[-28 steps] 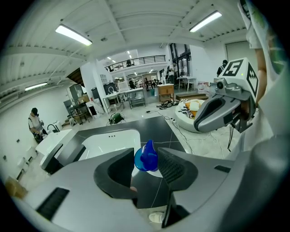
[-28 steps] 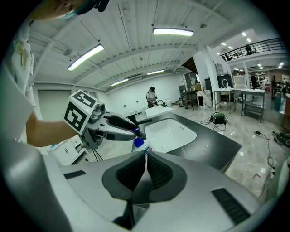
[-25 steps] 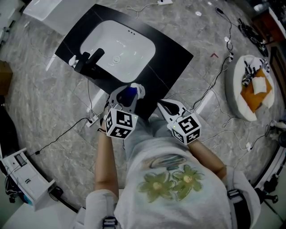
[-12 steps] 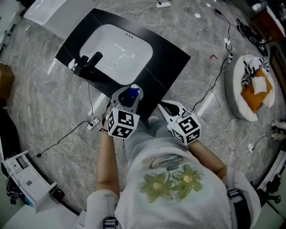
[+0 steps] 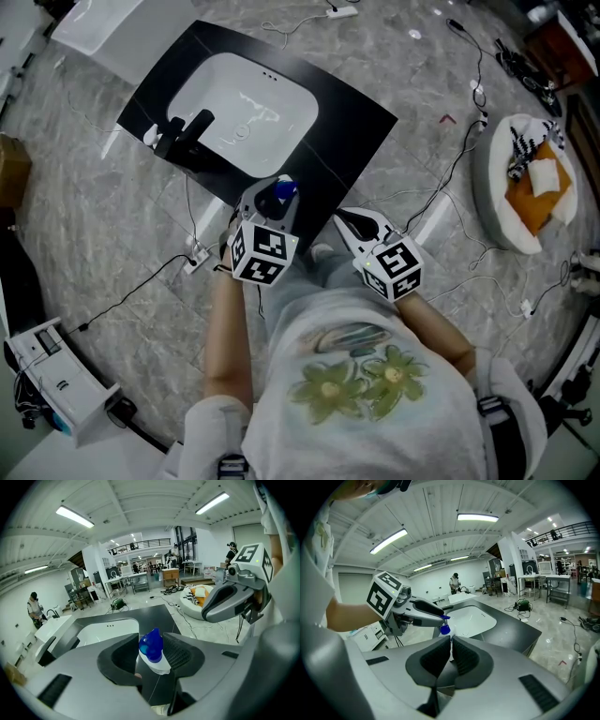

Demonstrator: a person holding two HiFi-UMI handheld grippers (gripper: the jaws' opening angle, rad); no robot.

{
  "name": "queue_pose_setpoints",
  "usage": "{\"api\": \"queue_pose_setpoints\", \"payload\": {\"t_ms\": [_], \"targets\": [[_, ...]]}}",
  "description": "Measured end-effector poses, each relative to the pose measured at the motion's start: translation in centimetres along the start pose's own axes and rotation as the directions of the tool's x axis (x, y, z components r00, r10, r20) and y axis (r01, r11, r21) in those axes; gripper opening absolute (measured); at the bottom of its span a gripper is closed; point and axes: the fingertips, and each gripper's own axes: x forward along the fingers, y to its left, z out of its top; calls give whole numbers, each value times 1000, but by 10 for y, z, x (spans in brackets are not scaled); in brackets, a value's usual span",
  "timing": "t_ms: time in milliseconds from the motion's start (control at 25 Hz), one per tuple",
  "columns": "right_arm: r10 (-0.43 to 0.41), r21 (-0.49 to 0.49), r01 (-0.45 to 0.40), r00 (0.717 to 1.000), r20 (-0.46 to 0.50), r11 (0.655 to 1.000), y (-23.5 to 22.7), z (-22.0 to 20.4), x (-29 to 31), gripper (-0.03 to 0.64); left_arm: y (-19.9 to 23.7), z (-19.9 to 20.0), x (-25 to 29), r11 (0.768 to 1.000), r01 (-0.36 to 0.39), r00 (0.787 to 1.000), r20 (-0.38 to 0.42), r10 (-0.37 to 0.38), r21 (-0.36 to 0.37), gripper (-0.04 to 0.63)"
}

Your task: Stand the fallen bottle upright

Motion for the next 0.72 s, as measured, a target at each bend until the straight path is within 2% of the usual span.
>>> {"api": "queue_pose_setpoints", "payload": {"t_ms": [360, 720], "targets": [[-25, 8, 24, 1000, 10, 1000, -10, -4, -13, 43, -4, 3, 2, 1000, -20, 1000, 15, 20, -24, 173], [4, 26, -5, 1000, 27, 1000, -6, 1, -16, 43, -1, 4, -7, 991, -57, 997, 53, 64, -117, 173]]}}
